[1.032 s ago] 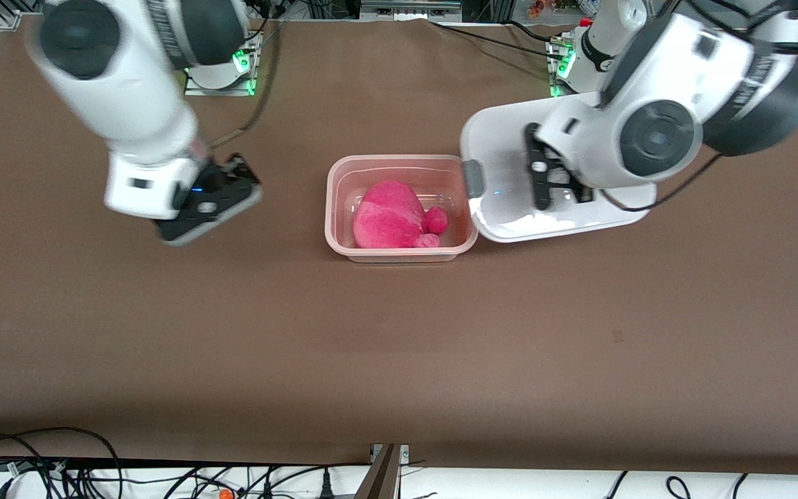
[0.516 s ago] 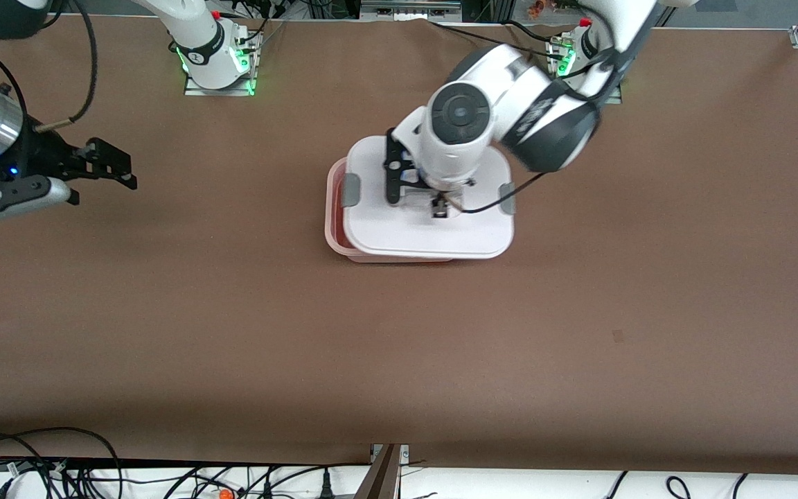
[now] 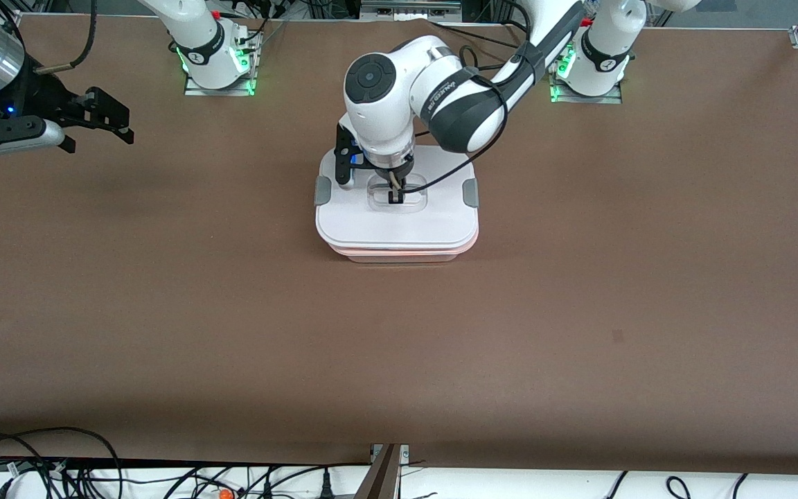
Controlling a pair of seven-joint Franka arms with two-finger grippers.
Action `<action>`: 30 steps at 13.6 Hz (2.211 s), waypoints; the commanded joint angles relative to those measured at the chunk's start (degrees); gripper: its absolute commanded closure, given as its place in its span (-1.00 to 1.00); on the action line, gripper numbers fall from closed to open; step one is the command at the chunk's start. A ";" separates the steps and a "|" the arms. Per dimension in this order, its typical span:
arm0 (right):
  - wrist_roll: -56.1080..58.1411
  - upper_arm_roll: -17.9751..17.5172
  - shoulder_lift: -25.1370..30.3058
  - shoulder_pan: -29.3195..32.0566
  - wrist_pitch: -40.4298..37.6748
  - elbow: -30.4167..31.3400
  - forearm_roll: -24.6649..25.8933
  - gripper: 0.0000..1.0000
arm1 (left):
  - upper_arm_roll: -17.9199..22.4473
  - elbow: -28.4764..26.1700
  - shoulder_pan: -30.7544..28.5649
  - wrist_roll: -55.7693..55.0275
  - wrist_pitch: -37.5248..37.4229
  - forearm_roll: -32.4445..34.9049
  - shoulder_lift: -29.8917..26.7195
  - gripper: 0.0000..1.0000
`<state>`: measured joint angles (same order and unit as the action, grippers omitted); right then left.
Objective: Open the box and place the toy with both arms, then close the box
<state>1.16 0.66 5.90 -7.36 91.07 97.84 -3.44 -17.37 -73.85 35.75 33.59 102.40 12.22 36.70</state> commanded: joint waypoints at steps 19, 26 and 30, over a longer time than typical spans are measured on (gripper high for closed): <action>-0.02 -0.48 -2.83 1.56 -1.34 -5.65 3.18 -1.00 | 0.67 0.55 -5.84 -3.16 -14.19 -6.11 -8.72 -1.00; -0.02 -0.92 -3.09 1.03 -1.34 -5.65 3.09 -1.00 | 0.94 0.82 -30.09 -11.53 -23.81 -5.71 -20.08 -1.00; -0.02 -0.83 -3.09 0.33 -1.34 -5.73 3.09 -1.00 | 2.25 1.43 -39.52 -26.07 -24.19 -4.75 -21.50 -1.00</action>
<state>1.13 -0.10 3.20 -6.67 90.82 93.55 -1.12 -15.03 -71.16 -2.06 16.07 77.22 7.07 16.61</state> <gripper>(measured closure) 0.000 0.000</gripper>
